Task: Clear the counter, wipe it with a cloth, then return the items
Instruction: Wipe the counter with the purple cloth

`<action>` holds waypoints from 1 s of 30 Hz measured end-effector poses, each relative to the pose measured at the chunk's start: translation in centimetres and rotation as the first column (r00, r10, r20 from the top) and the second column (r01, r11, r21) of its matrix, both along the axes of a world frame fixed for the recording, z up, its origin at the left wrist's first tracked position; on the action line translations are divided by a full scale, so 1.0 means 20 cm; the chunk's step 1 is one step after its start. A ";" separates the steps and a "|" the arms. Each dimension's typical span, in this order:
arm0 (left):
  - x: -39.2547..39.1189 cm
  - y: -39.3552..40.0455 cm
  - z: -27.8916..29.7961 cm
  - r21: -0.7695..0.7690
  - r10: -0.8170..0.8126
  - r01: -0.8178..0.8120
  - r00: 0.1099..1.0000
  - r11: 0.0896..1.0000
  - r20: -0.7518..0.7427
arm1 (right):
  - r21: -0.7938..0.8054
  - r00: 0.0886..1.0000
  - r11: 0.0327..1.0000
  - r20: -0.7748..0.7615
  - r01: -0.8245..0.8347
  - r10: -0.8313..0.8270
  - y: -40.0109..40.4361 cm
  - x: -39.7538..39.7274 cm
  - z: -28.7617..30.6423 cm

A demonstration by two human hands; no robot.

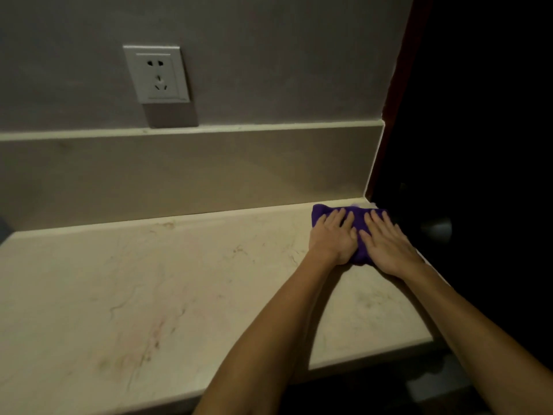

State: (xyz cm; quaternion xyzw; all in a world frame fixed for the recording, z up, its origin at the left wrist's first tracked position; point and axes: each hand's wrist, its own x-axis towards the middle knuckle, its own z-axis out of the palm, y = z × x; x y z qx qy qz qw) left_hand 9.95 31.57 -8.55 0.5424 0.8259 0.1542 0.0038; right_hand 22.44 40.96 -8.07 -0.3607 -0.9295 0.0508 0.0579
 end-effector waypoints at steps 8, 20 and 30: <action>-0.44 -0.59 0.02 -0.032 0.078 -0.081 0.992 0.996 -0.098 | 0.007 0.986 0.986 -0.002 -0.168 0.168 -0.49 -0.45 0.03; -1.18 -2.18 0.03 -0.090 0.282 -0.304 0.939 0.949 -0.198 | -0.031 0.853 0.856 -0.103 -0.517 0.511 -1.89 -1.36 0.00; -1.23 -2.96 0.05 -0.116 0.584 -0.597 0.801 0.794 -0.129 | -0.082 0.738 0.734 -0.093 -0.674 0.668 -2.61 -1.63 -0.01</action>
